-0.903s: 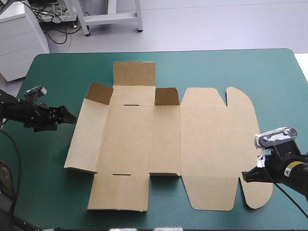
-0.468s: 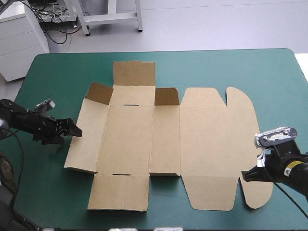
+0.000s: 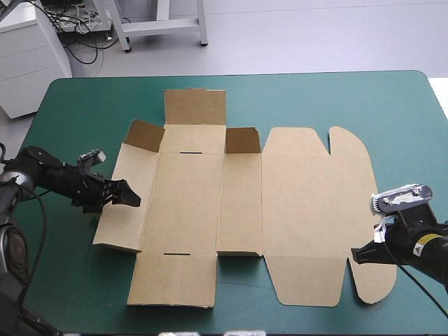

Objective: Fold the box

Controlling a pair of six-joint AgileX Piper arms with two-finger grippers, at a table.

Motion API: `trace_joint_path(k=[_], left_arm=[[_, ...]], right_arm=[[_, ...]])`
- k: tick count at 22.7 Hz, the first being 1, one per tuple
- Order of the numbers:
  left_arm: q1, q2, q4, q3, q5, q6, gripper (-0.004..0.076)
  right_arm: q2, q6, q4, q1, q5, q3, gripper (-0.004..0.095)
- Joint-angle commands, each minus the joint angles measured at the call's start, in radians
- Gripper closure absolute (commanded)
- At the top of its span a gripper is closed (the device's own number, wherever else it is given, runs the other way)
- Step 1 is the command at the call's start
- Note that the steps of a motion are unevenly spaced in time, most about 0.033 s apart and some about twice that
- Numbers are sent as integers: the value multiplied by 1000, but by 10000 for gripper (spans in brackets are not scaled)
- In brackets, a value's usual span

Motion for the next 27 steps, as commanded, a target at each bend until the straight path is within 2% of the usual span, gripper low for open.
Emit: trace_joint_path(k=[1,3,12,14,17,20,27], left_arm=[[-13,-41,-50,-17,103,7,105],[-13,-41,-45,-17,103,7,111],[-13,-10,-45,-17,103,-61,264],[-13,18,-45,-17,103,-65,358],[-13,27,-57,-17,94,-58,584],[-13,27,-57,-17,92,-65,736],[-13,27,-59,-17,102,-51,756]], right_arm=[[0,-8,-2,-5,-50,-24,926],[0,-8,-2,-5,-46,-24,926],[0,3,-2,-5,-46,-24,926],[0,3,-2,-5,-43,-24,926],[0,3,-2,-5,-36,-24,926],[0,3,-2,-5,-34,-24,926],[0,3,-2,-5,-38,-24,926]])
